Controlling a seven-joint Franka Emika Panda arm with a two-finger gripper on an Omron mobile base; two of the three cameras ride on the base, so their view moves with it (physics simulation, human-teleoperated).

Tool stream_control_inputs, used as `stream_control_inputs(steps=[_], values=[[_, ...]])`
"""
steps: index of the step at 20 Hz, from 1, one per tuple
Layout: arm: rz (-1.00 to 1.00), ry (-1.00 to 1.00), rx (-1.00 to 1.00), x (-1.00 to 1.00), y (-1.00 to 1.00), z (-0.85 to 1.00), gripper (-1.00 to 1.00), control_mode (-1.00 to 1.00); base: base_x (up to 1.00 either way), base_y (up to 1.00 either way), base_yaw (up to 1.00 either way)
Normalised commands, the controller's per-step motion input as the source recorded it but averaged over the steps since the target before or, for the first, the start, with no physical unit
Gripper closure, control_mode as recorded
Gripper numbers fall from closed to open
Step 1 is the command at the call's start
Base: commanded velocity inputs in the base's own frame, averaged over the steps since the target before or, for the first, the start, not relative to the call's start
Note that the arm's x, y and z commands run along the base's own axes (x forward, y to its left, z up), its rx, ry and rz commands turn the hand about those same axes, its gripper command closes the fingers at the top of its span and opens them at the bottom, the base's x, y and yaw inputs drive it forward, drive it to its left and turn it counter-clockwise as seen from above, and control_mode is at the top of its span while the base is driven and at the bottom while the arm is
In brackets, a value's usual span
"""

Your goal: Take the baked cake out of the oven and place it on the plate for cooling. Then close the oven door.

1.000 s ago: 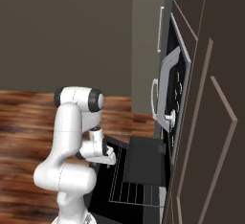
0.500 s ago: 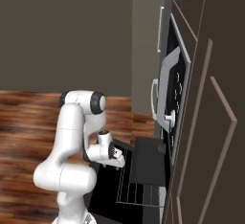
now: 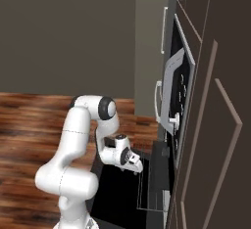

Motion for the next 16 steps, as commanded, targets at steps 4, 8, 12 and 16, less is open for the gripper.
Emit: stream_control_inputs(steps=[4,8,12,16], values=[[0.00,-0.03,-0.03,0.21,-0.86,-0.08,-1.00,-1.00,0.00,0.00,0.00],[0.00,0.00,-0.04,0.24,-0.80,-0.02,-1.00,-1.00,0.00,0.00,0.00],[0.00,-0.01,-0.01,0.06,-0.39,0.03,-1.00,-1.00,0.00,0.00,0.00],[0.04,-0.04,0.00,-0.23,0.11,0.67,-1.00,-1.00,0.00,0.00,0.00]])
